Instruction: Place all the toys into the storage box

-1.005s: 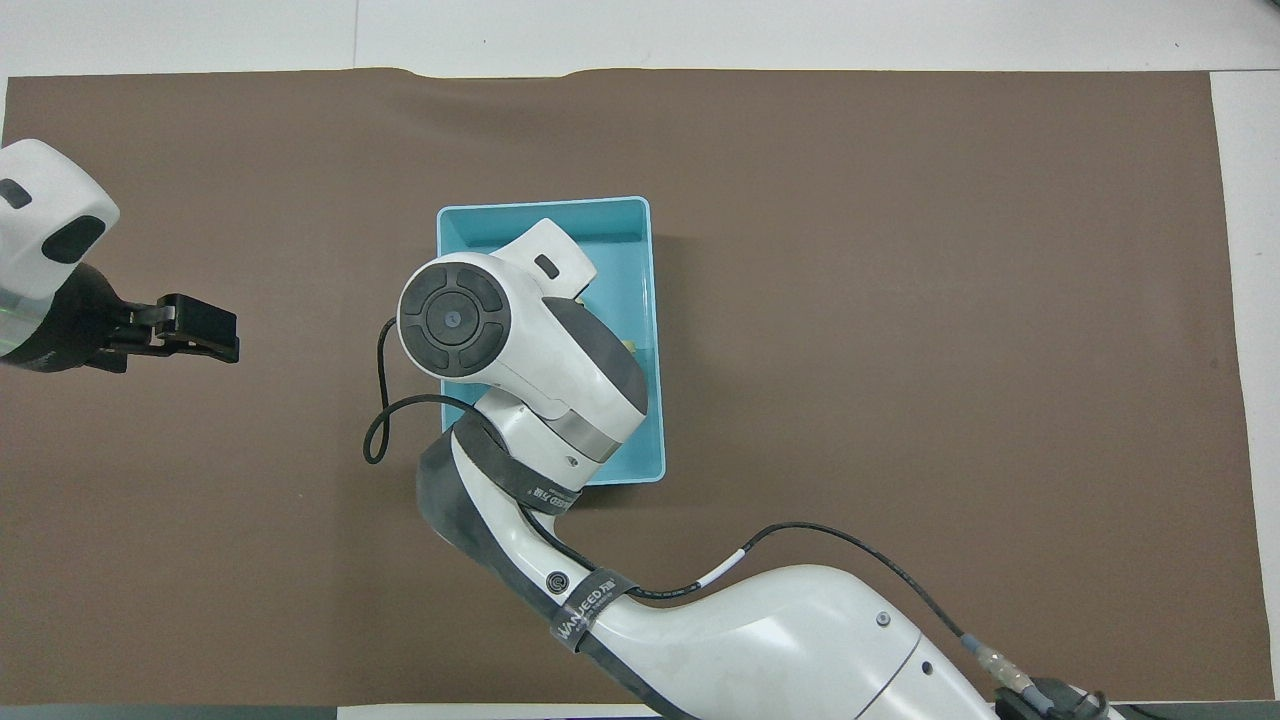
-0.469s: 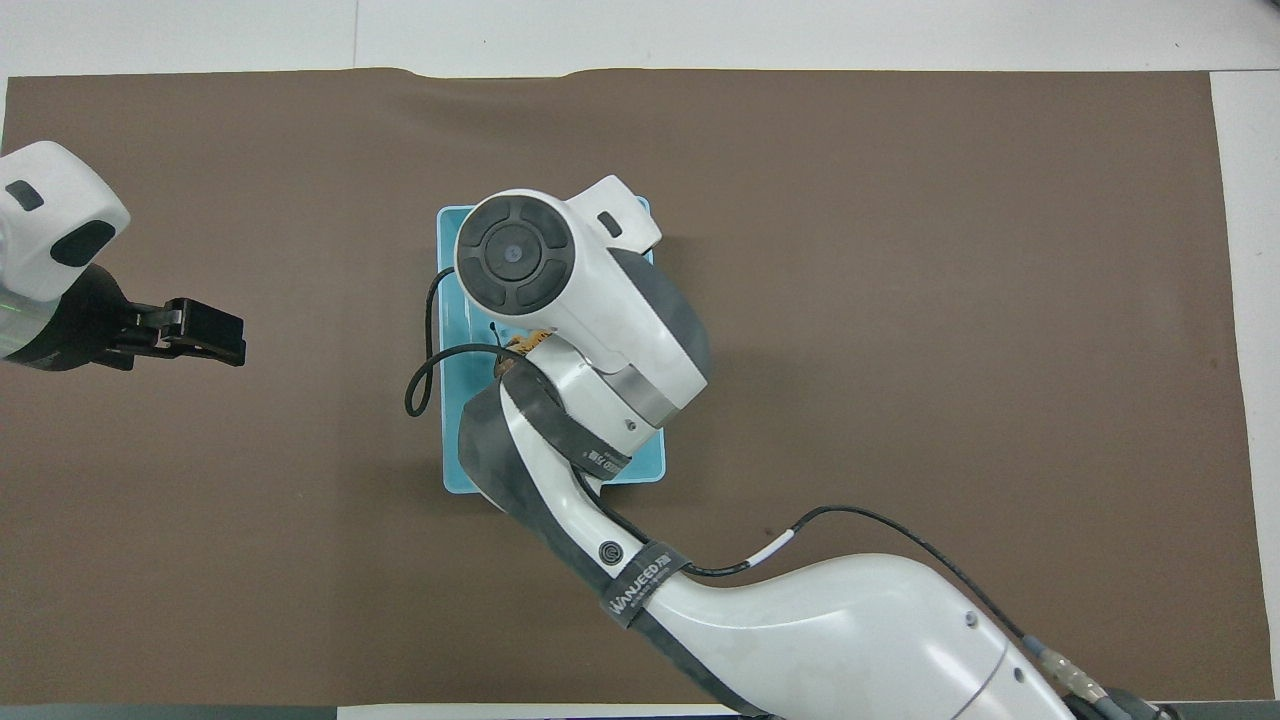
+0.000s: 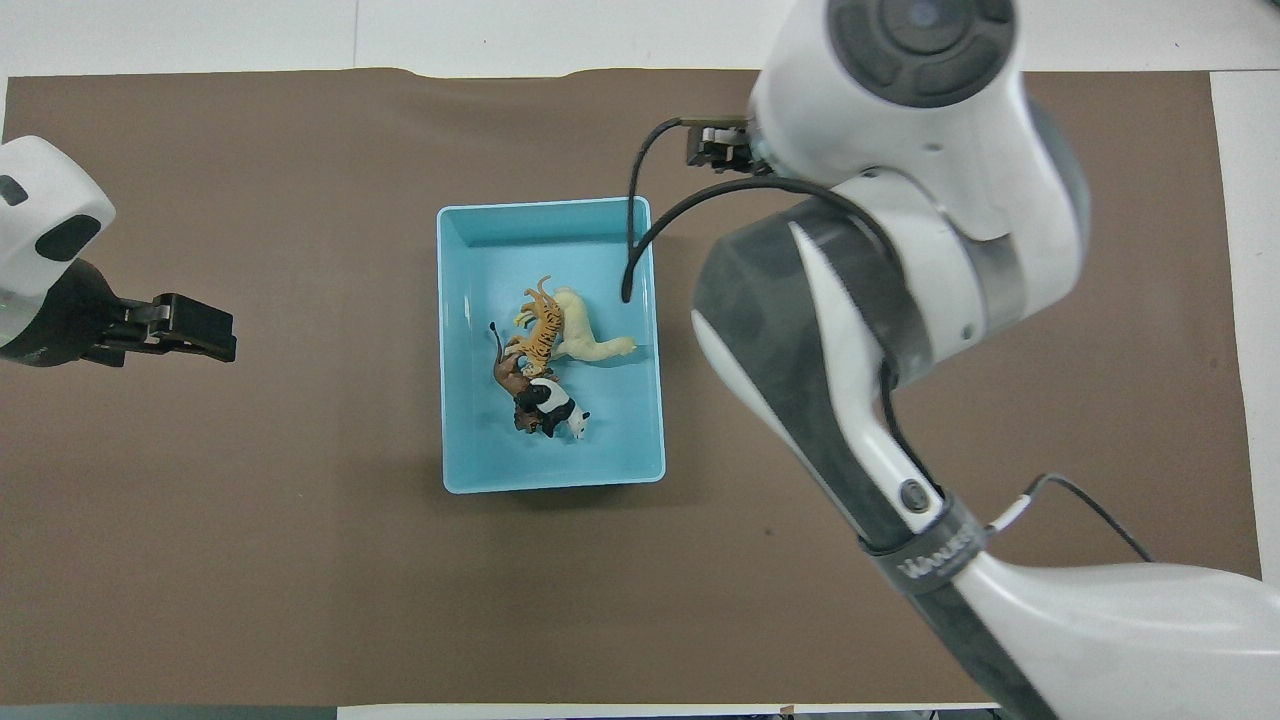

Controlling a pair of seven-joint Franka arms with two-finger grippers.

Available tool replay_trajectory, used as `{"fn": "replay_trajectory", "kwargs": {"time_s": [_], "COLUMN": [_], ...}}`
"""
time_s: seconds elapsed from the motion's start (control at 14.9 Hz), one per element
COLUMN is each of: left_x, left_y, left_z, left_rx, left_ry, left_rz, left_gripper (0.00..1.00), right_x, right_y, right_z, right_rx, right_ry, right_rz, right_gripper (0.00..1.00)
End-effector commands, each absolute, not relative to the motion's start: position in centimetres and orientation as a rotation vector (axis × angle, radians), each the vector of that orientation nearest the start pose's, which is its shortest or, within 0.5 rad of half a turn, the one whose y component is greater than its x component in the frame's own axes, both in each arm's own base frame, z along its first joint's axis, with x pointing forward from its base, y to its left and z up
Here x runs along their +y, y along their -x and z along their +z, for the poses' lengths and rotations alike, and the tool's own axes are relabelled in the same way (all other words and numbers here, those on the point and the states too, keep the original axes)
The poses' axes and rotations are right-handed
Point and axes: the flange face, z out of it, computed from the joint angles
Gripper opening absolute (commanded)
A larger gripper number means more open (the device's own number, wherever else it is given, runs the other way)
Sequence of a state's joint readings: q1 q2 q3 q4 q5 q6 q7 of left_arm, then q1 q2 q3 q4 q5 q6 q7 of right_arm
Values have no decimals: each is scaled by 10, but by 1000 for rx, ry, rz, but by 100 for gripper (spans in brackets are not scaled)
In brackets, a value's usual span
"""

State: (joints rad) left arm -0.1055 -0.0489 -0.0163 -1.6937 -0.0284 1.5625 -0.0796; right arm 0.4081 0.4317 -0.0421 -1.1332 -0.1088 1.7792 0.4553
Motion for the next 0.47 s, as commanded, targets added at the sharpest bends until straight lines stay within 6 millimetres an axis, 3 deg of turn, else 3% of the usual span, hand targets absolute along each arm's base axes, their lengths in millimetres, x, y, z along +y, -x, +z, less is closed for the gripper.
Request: {"fn": "replay_trajectory", "kwargs": {"time_s": [0.0,0.2,0.4], "left_x": [-64,-51,-52], "left_y": [-534,-538,-542], "left_z": [596,599,602], "left_rx": [76,38,43], "left_ry": [3164,3165,3169], "left_rz": [133,122,106], "left_gripper": [100,100,100], "right_x": [163,82,33], "right_y": [-662,-647,-619], "right_z": [600,628,658], "right_rx": [-123,-274,-279], "right_ry": [3190,3213,3214], "right_rz": [-358,-274,-180], "right_gripper": [100,100,100]}}
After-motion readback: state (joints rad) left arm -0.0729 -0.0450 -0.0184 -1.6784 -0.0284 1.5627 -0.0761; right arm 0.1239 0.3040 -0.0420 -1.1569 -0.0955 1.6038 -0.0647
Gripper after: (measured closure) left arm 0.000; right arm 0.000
